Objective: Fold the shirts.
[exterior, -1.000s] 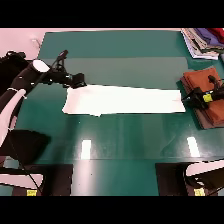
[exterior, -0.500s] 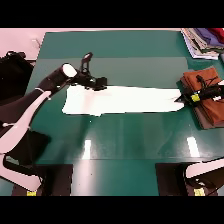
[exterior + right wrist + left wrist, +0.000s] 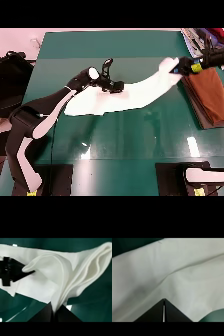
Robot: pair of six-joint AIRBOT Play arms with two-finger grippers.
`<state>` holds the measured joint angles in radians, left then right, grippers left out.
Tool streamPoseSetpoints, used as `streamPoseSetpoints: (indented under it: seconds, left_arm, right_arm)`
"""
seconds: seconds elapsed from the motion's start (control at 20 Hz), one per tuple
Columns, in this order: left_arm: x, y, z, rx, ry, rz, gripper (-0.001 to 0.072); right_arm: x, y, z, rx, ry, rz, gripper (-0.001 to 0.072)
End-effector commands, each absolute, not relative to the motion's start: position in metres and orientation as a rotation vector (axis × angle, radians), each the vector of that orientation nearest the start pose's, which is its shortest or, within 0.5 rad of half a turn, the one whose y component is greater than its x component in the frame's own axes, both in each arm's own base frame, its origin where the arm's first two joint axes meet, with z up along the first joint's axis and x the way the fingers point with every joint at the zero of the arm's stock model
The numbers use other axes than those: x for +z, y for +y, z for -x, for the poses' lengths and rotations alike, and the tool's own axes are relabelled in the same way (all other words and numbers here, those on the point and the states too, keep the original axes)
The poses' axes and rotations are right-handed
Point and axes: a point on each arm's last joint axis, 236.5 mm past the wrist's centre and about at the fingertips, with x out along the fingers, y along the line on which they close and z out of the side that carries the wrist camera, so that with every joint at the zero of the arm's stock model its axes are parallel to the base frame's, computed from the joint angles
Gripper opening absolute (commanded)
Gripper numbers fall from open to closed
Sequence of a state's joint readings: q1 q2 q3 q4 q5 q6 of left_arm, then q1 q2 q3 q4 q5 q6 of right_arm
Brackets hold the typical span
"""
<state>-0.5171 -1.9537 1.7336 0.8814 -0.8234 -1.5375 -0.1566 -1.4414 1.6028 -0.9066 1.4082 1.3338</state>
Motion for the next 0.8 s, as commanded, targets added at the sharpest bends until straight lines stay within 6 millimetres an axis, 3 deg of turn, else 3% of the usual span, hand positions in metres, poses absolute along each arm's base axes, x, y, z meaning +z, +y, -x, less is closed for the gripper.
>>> streamPoseSetpoints:
  seconds: [0.0, 0.25, 0.4, 0.55, 0.75]
  left_arm:
    - [-0.055, -0.398, -0.453, -0.694, 1.222, 0.362, 0.0023]
    - [-0.058, -0.395, -0.451, -0.693, 1.233, 0.337, 0.0023]
    - [-0.045, -0.389, -0.458, -0.705, 1.221, 0.310, 0.0023]
    - [-0.009, -0.357, -0.481, -0.699, 1.192, 0.224, 0.0022]
    - [0.070, -0.276, -0.520, -0.625, 1.091, 0.203, 0.0022]
  right_arm:
    - [0.189, 0.132, -0.437, 0.587, 0.990, -0.320, 0.0015]
    - [0.228, 0.180, -0.430, 0.671, 0.909, -0.283, 0.0015]
    - [0.242, 0.204, -0.430, 0.709, 0.858, -0.297, 0.0015]
    - [0.260, 0.239, -0.427, 0.812, 0.815, -0.381, 0.0016]
    - [0.264, 0.313, -0.414, 0.984, 0.785, -0.436, 0.0015]
